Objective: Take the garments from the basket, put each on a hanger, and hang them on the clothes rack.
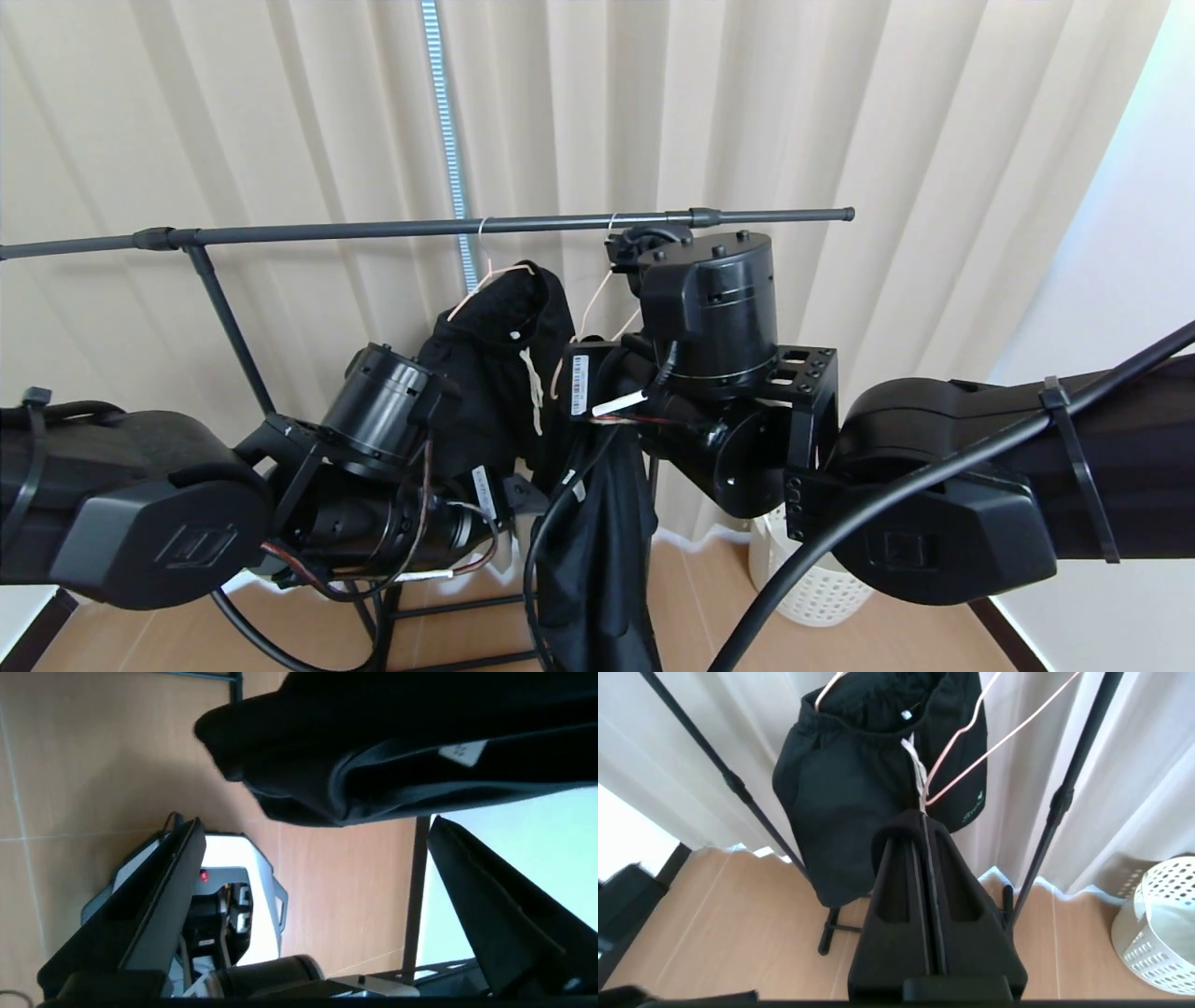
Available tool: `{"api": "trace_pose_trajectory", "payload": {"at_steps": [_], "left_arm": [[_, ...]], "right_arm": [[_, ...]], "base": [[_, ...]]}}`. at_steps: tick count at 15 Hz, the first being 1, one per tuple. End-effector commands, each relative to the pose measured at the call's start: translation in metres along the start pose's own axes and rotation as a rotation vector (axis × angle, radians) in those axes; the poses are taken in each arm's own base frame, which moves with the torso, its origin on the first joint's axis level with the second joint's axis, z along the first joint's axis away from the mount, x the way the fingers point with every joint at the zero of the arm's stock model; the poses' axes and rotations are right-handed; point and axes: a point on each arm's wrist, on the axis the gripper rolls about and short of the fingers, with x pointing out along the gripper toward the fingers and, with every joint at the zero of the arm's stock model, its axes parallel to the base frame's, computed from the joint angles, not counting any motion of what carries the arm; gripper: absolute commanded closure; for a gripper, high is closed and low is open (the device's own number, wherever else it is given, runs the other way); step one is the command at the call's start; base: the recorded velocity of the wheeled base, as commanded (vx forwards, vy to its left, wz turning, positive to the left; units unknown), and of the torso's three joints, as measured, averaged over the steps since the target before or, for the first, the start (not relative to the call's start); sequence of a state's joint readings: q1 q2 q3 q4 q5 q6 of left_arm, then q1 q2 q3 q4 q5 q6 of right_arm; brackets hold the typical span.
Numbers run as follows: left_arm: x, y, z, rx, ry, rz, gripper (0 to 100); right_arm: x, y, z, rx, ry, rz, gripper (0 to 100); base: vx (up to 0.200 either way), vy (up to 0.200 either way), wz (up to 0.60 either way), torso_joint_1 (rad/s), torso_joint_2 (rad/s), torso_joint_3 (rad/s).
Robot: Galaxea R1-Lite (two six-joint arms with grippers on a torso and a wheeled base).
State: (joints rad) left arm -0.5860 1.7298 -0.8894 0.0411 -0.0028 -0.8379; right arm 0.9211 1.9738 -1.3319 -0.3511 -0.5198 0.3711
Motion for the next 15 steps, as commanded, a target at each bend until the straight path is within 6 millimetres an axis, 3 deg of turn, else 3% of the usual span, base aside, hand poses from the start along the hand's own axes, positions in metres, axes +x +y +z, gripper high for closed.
{"api": "trace_pose_trajectory", "payload": {"at_steps": [1,8,15], "left_arm": [[0.006,0.0,0.0,-0.006,0.004,0.007,0],[0.014,-0.008,-0.003,-0.029,-0.013,0.023,0],[0.025,-0.013,-0.027,0.038,0.051,0.049,0]], "right_arm": [[-0.005,0.001,0.004,0.01,-0.01,0.009,100],[-0.02,0.013,0.009,0.044,-0.021,0.057,100],[-0.031,0.008,0.027,0.084,-0.063,0.067,100]], "base": [[0.0,0.0,0.0,0.0,0.0,0.0],[0.0,0.0,0.0,0.0,0.0,0.0],[0.0,0.0,0.0,0.0,0.0,0.0]]}}
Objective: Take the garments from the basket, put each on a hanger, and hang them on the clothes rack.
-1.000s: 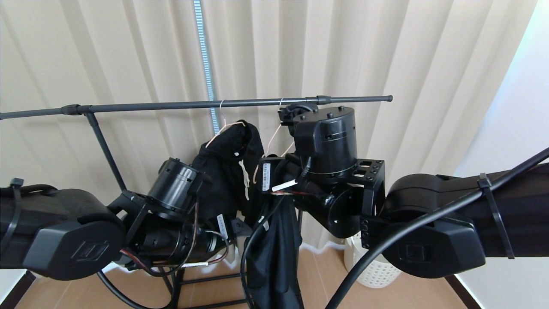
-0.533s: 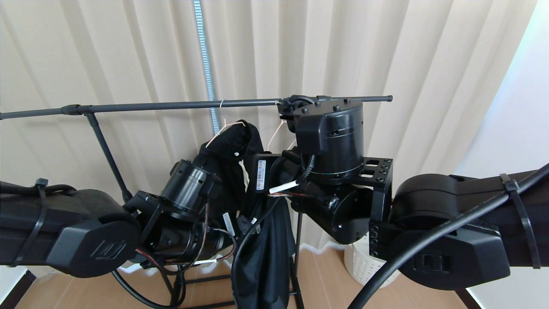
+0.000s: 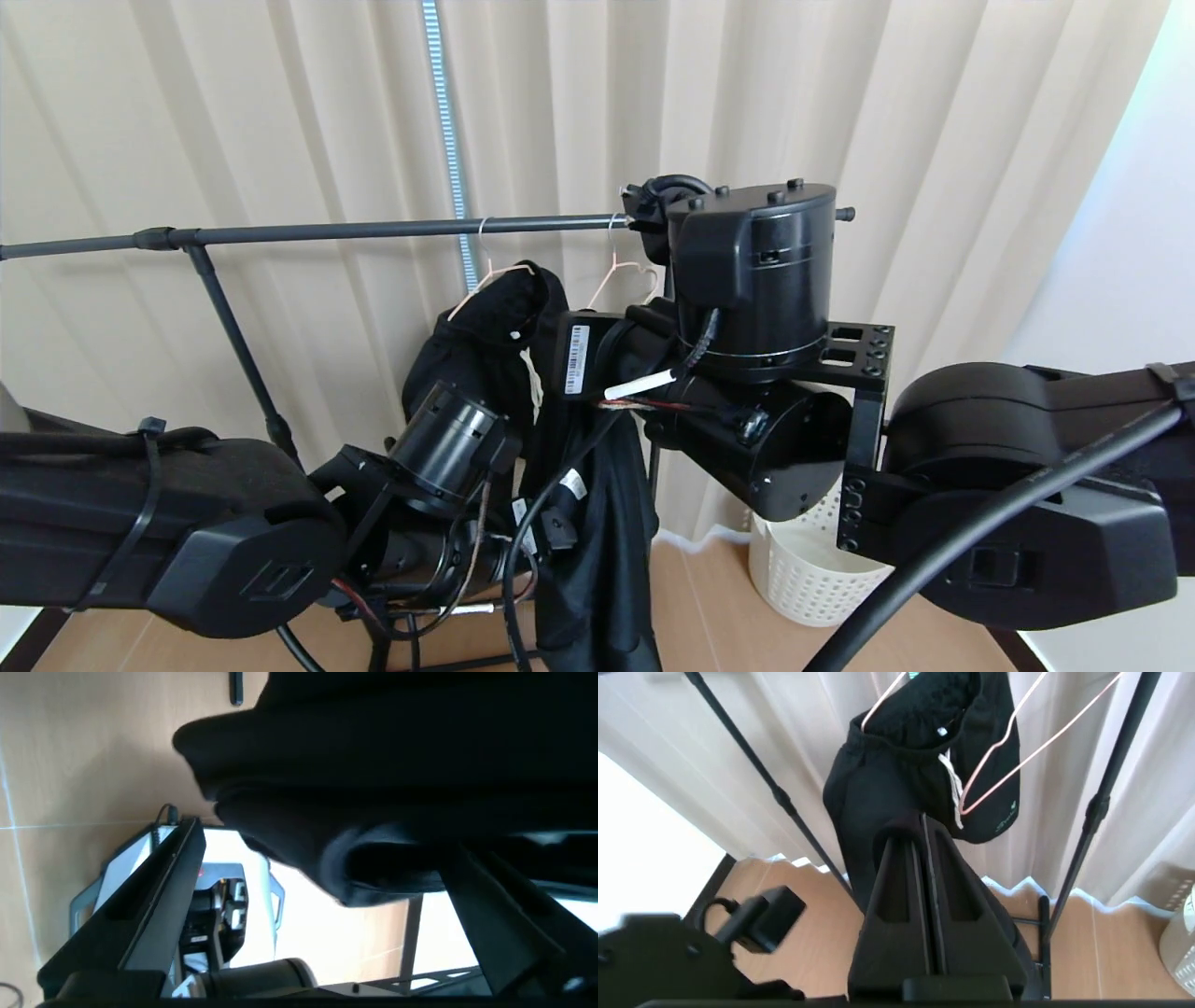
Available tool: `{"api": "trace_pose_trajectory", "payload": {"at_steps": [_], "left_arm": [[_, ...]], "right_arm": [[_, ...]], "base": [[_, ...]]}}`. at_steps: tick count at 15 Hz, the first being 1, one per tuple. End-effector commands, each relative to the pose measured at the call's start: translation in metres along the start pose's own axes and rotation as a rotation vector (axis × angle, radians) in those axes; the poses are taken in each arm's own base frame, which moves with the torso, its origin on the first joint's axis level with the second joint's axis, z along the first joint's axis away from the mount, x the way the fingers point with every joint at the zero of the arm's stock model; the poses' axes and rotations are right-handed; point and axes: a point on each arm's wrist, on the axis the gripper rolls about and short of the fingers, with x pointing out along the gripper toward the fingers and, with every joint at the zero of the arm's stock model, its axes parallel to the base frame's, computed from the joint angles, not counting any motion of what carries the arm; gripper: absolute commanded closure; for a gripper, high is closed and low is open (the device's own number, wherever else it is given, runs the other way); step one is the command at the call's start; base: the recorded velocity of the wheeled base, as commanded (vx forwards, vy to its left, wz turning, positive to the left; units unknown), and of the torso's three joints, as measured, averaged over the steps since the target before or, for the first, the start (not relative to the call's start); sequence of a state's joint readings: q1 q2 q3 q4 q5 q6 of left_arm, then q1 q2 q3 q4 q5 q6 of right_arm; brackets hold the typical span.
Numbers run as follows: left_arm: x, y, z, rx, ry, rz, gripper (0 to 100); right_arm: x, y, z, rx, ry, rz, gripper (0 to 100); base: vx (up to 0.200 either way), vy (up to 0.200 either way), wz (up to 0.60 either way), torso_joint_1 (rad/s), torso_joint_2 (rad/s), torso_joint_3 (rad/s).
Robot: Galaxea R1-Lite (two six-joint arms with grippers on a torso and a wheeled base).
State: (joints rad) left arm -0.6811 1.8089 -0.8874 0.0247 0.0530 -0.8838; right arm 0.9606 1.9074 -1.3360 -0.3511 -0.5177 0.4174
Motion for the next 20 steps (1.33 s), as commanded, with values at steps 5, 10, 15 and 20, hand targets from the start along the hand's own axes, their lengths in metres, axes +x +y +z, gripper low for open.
{"api": "trace_pose_trajectory", "payload": {"at_steps": [5,10,15,20], "left_arm": [[0.002,0.003,-0.013,0.066,0.022,0.028,0],[-0.008,0.001,-0.01,0.065,-0.009,0.006,0],[-0.011,0.002,-0.009,0.061,-0.017,0.003,100],[-0.033,0.013,0.013,0.025,-0.106,-0.02,100]], "right_arm": [[-0.005,-0.011,0.019,0.026,-0.044,-0.02,100],[-0.001,-0.015,0.02,0.027,-0.046,-0.035,100],[-0.001,-0.017,0.021,0.028,-0.051,-0.04,100],[0.011,-0.044,0.027,-0.041,-0.049,-0.129,100]], "base": [[0.0,0.0,0.0,0.0,0.0,0.0],[0.0,0.0,0.0,0.0,0.0,0.0],[0.0,0.0,0.0,0.0,0.0,0.0],[0.0,0.0,0.0,0.0,0.0,0.0]]}}
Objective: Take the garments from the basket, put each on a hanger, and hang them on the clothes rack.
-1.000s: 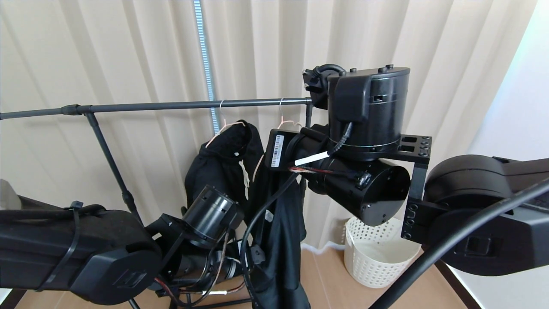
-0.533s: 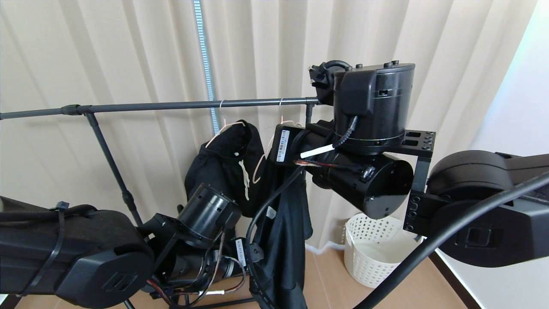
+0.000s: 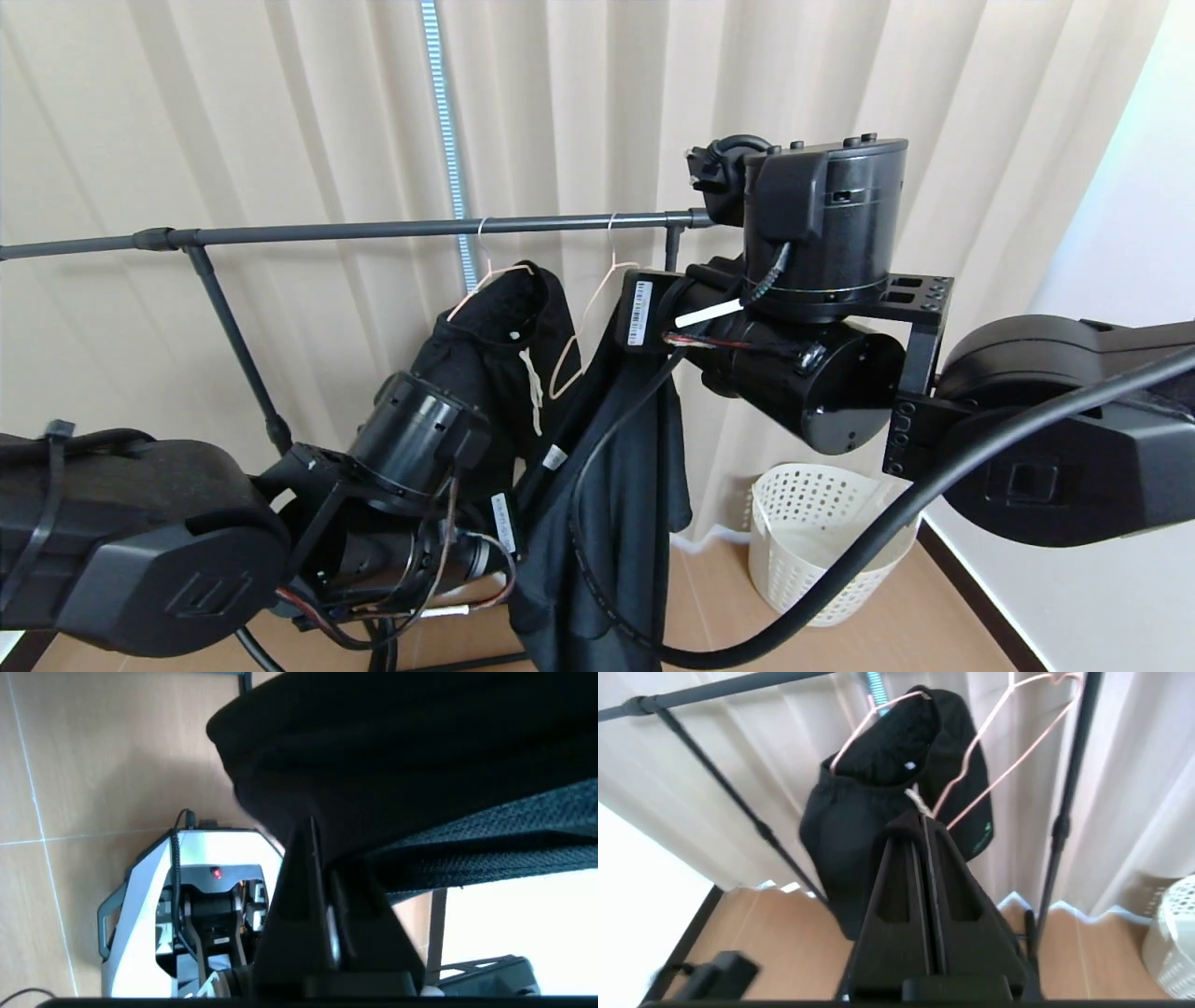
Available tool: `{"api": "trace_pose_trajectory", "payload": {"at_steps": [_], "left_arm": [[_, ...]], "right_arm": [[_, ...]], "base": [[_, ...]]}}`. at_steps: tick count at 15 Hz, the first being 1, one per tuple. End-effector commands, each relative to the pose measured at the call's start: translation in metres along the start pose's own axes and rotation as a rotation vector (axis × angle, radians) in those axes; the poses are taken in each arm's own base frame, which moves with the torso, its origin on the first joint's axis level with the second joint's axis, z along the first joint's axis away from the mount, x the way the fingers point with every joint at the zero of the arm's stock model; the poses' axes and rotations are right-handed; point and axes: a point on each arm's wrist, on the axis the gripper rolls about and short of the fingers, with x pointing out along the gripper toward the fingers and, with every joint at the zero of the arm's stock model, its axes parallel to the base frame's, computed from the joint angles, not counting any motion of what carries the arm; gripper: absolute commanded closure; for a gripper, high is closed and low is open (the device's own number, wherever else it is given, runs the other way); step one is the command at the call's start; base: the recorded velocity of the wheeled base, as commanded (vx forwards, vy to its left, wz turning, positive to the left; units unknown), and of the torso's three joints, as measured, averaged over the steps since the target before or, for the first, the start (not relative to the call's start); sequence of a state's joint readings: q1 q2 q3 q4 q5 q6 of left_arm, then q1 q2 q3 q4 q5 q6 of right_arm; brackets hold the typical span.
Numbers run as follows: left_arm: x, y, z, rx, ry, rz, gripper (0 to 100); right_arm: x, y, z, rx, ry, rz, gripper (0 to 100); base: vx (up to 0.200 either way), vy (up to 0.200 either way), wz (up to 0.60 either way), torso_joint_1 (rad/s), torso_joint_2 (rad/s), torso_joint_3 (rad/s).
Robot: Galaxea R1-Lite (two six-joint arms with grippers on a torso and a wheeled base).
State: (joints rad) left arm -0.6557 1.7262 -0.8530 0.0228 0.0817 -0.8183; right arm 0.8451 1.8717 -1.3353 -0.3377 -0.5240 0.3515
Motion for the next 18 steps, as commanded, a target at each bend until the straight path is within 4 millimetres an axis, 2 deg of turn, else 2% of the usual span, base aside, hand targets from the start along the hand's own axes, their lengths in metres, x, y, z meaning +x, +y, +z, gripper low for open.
{"api": "trace_pose_trajectory", "payload": {"at_steps": [1,3,6,7,9,11,14,15,18], "left_arm": [[-0.014,0.007,0.013,-0.019,-0.055,-0.013,100],[-0.023,0.008,0.031,-0.041,-0.117,-0.029,100],[-0.042,-0.001,0.052,-0.038,-0.203,-0.09,100],[-0.05,-0.008,0.064,0.001,-0.247,-0.114,100],[-0.057,-0.018,0.078,0.107,-0.302,-0.136,100],[-0.057,-0.025,0.083,0.173,-0.321,-0.143,100],[-0.054,-0.022,0.078,0.181,-0.289,-0.123,100],[-0.061,-0.021,0.074,0.196,-0.265,-0.108,100],[-0.065,-0.018,0.071,0.302,-0.227,-0.066,100]], "right_arm": [[0.003,-0.009,-0.002,-0.025,0.009,-0.026,100],[0.001,-0.018,-0.011,-0.133,0.042,-0.046,100],[-0.005,-0.025,-0.022,-0.279,0.085,-0.053,100],[-0.007,-0.029,-0.029,-0.324,0.11,-0.057,100],[-0.008,-0.03,-0.03,-0.357,0.116,-0.058,100],[-0.011,-0.032,-0.029,-0.368,0.113,-0.092,100],[-0.015,-0.034,-0.026,-0.396,0.118,-0.115,100],[-0.022,-0.038,-0.024,-0.47,0.164,-0.14,100],[-0.03,-0.043,-0.025,-0.536,0.221,-0.182,100]], "base": [[0.0,0.0,0.0,0.0,0.0,0.0],[0.0,0.0,0.0,0.0,0.0,0.0],[0.0,0.0,0.0,0.0,0.0,0.0],[0.0,0.0,0.0,0.0,0.0,0.0],[0.0,0.0,0.0,0.0,0.0,0.0],[0.0,0.0,0.0,0.0,0.0,0.0],[0.0,0.0,0.0,0.0,0.0,0.0],[0.0,0.0,0.0,0.0,0.0,0.0],[0.0,0.0,0.0,0.0,0.0,0.0]]}}
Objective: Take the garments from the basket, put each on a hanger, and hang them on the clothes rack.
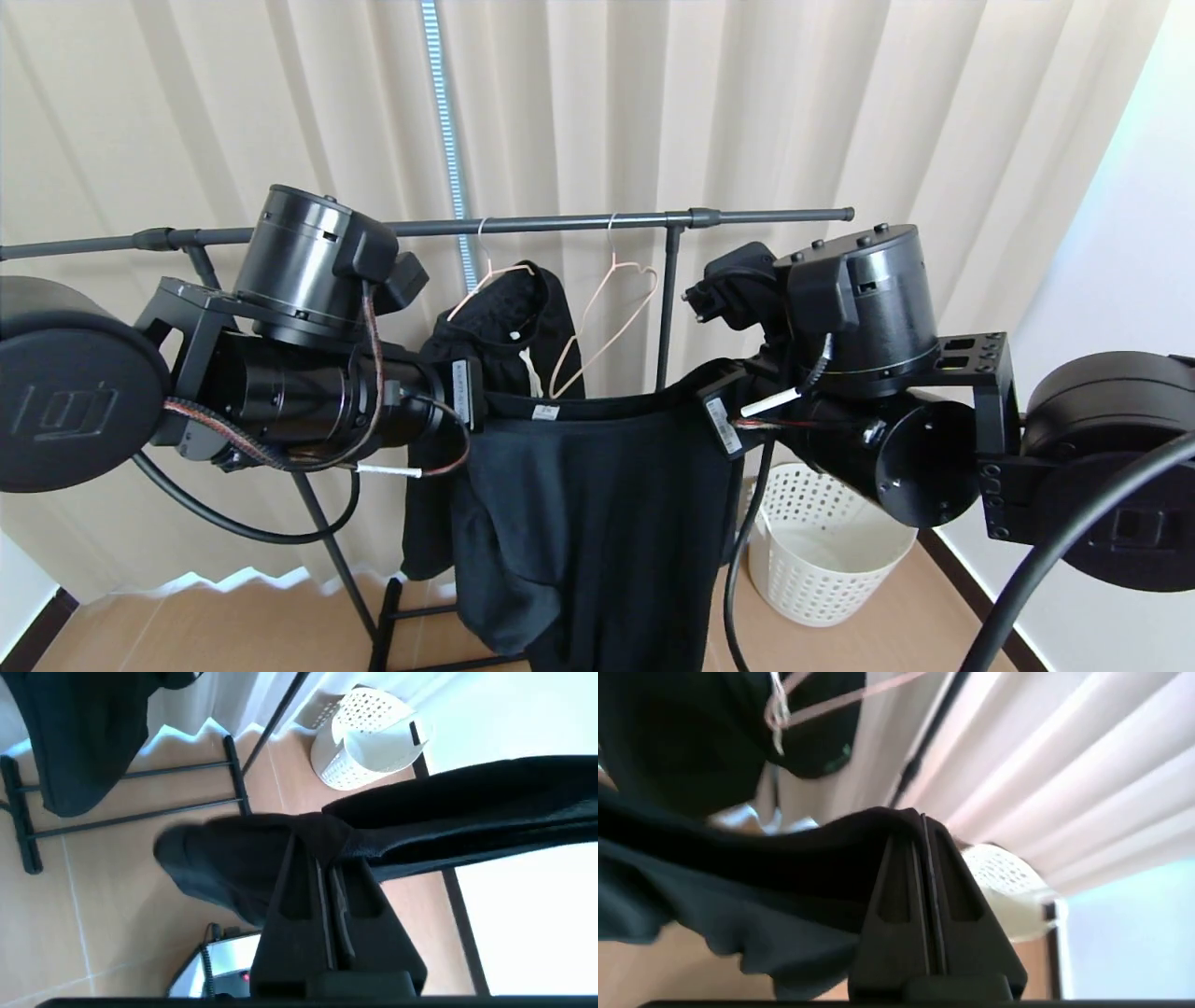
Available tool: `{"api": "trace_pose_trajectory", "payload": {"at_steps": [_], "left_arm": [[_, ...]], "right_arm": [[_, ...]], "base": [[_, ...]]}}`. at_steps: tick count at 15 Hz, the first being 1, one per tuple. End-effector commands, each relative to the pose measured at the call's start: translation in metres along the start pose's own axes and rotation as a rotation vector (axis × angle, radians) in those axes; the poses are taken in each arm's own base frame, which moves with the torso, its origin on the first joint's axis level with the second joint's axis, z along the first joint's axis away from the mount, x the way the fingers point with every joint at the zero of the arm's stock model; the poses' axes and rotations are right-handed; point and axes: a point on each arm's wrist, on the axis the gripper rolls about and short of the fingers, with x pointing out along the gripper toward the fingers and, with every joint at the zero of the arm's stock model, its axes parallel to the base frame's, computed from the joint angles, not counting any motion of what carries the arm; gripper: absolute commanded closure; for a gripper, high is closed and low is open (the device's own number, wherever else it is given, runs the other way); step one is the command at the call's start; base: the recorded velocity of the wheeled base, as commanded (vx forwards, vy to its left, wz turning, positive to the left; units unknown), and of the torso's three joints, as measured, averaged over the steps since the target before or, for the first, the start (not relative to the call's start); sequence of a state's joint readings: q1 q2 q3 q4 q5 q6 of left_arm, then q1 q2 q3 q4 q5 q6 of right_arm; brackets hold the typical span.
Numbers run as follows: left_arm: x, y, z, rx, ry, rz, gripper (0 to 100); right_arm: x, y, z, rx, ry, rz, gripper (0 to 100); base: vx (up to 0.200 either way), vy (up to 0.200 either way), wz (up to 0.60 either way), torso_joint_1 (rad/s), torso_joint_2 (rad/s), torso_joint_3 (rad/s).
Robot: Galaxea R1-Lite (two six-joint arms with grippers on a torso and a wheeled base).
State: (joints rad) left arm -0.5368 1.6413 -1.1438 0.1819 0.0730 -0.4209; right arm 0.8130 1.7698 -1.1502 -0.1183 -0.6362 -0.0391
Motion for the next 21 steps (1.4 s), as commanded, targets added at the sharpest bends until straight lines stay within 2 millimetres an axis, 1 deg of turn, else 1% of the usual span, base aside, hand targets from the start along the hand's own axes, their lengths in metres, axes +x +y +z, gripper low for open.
{"api": "trace_pose_trajectory", "payload": {"at_steps": [1,3,7,9,10,12,13,14,15,16,17,20,21], "left_arm": [[-0.011,0.0,0.003,0.051,-0.001,0.0,100],[-0.012,-0.001,0.004,0.119,0.018,0.006,100],[-0.008,-0.004,0.01,0.124,0.008,-0.002,100],[-0.008,-0.003,0.012,0.128,0.016,-0.038,100],[-0.01,-0.004,0.015,0.129,0.016,-0.075,100],[-0.012,0.0,0.024,0.133,-0.007,-0.094,100],[-0.011,0.001,0.027,0.135,-0.011,-0.095,100],[-0.011,0.003,0.034,0.134,-0.026,-0.118,100],[-0.013,0.003,0.038,0.146,-0.037,-0.137,100],[-0.013,0.002,0.046,0.169,-0.048,-0.18,100],[-0.014,0.0,0.051,0.182,-0.061,-0.209,100],[0.0,-0.009,0.065,0.203,-0.088,-0.246,100],[0.002,-0.01,0.066,0.204,-0.093,-0.25,100]], "right_arm": [[-0.005,-0.004,0.005,0.008,-0.011,-0.018,100],[-0.003,-0.003,0.007,0.016,-0.019,-0.04,100],[-0.004,-0.004,0.007,0.017,-0.018,-0.039,100],[-0.006,-0.005,0.007,0.018,-0.02,-0.037,100],[-0.009,-0.003,0.006,0.012,-0.019,-0.032,100],[-0.021,-0.009,0.006,-0.001,-0.013,-0.051,100],[-0.023,-0.01,0.003,-0.016,0.004,-0.055,100],[-0.038,-0.009,0.0,-0.06,0.027,-0.027,100],[-0.046,-0.004,-0.002,-0.086,0.034,0.004,100],[-0.063,0.006,-0.002,-0.118,0.024,0.069,100],[-0.072,0.016,-0.003,-0.132,0.014,0.111,100],[-0.089,0.044,-0.007,-0.139,-0.004,0.212,100],[-0.091,0.047,-0.008,-0.136,-0.005,0.227,100]], "base": [[0.0,0.0,0.0,0.0,0.0,0.0],[0.0,0.0,0.0,0.0,0.0,0.0],[0.0,0.0,0.0,0.0,0.0,0.0],[0.0,0.0,0.0,0.0,0.0,0.0],[0.0,0.0,0.0,0.0,0.0,0.0],[0.0,0.0,0.0,0.0,0.0,0.0],[0.0,0.0,0.0,0.0,0.0,0.0],[0.0,0.0,0.0,0.0,0.0,0.0],[0.0,0.0,0.0,0.0,0.0,0.0],[0.0,0.0,0.0,0.0,0.0,0.0],[0.0,0.0,0.0,0.0,0.0,0.0],[0.0,0.0,0.0,0.0,0.0,0.0],[0.0,0.0,0.0,0.0,0.0,0.0]]}}
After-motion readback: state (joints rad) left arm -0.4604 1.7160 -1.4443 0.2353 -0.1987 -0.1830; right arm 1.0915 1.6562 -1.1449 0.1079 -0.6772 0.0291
